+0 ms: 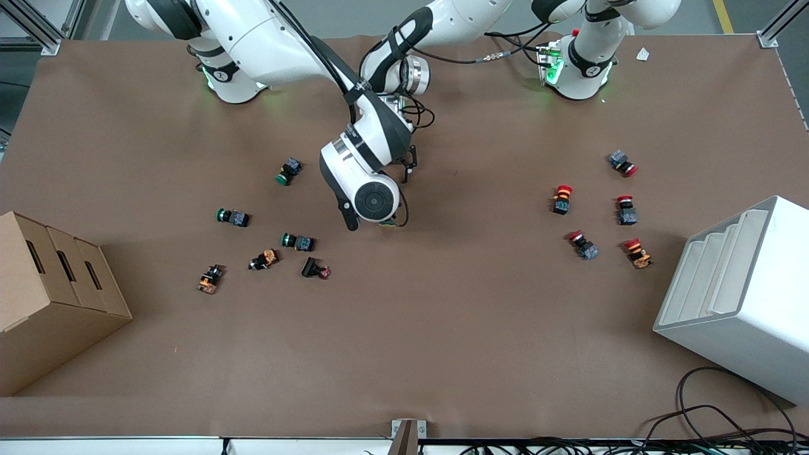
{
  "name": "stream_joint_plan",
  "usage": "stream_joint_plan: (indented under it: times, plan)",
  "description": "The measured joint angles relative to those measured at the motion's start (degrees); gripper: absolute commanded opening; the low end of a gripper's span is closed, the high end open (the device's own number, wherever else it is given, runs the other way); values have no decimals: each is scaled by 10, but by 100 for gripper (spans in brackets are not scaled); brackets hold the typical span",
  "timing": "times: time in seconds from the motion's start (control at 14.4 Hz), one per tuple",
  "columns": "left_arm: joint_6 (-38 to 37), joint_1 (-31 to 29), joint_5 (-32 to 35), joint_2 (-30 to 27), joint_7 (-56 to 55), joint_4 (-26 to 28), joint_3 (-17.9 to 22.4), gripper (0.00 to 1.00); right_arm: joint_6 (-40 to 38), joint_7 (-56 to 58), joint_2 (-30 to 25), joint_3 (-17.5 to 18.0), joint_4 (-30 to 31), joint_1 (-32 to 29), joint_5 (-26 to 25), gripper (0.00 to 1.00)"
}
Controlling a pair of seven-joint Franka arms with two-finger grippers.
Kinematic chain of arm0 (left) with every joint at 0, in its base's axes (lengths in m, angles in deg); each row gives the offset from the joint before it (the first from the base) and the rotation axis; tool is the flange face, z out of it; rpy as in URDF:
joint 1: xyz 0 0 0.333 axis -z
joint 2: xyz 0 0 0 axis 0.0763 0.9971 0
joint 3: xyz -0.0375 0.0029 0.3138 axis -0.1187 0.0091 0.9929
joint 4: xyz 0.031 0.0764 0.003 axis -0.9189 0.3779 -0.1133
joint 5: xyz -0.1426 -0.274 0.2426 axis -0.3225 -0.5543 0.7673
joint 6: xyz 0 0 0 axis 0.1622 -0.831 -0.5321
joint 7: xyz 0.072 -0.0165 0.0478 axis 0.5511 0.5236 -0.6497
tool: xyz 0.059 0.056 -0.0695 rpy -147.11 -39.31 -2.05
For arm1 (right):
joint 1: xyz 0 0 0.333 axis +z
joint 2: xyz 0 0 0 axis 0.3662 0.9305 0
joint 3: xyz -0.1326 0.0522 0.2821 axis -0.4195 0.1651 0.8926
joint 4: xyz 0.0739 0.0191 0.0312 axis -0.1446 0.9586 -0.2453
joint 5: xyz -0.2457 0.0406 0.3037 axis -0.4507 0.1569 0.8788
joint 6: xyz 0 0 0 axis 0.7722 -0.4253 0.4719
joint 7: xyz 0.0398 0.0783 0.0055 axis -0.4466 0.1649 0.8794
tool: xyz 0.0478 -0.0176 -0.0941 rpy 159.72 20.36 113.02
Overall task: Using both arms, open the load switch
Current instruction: 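Press the white handle down with the right gripper while the left gripper holds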
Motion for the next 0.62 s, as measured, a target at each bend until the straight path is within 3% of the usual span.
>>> stream_joint_plan:
  times: [0.62]
  plan:
    - [-2, 1, 0, 1, 0, 0, 0, 100, -23, -1, 2, 3, 21, 21, 0, 100]
